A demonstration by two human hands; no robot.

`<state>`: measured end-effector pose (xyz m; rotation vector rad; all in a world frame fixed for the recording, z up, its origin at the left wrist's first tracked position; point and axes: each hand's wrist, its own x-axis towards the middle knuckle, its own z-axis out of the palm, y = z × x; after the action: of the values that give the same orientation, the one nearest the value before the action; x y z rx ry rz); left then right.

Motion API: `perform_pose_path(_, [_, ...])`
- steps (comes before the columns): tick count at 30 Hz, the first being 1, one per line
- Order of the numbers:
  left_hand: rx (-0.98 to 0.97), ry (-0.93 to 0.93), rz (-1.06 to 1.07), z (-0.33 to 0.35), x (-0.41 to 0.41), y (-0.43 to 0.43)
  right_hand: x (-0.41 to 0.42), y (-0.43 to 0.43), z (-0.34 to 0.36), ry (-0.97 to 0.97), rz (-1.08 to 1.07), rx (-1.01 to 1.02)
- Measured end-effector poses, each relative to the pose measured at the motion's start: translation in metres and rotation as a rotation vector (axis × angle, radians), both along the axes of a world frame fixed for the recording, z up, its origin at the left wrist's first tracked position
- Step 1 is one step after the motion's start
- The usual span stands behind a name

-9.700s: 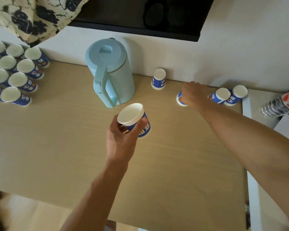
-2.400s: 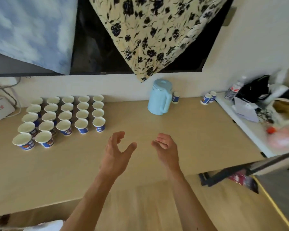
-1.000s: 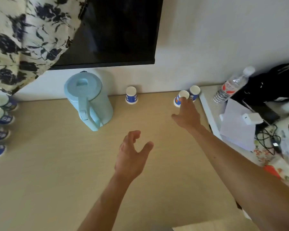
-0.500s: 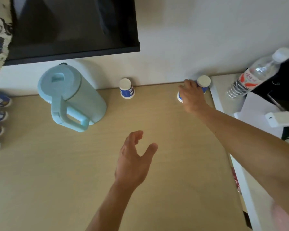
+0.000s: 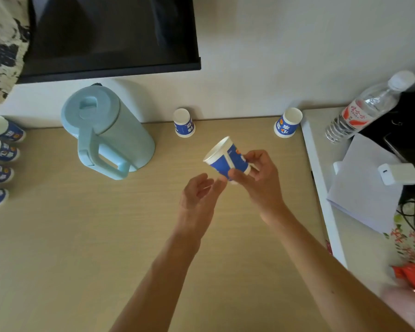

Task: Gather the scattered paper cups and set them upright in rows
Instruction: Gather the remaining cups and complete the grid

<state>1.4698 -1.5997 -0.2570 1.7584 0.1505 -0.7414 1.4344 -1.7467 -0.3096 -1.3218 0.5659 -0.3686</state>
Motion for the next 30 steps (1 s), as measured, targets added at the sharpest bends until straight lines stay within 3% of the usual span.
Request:
perform_pose_path(6, [-0.124,-0.141,0.089,0.005,0.003,-0.012,-0.017,0.025,0.007,-0.105,0.092,0.085])
perform_pose_path(10, [-0.08,-0.187,0.133,0.004,0.006,-0.01,-0.02,0.004,0.002,-0.102,0.101,-0.05])
perform_pose_path(14, [-0.061,-0.202,0.159,0.002,0.007,-0.001,0.005,-0.054,-0.012,0.173,-0.269,-0.481])
perform_pose_path(16, [-0.051,-0.211,0.156,0.002,0.003,0.004,0.027,-0.091,-0.021,0.359,-0.223,-0.723])
perform_pose_path(21, [-0.031,-0.225,0.176,-0.003,-0.004,0.02,0.084,-0.166,-0.041,0.833,0.121,-1.231])
perform_pose_path(30, [0.02,-0.264,0.233,-0.007,-0.007,0.055,0.122,-0.184,-0.062,1.198,0.46,-1.349])
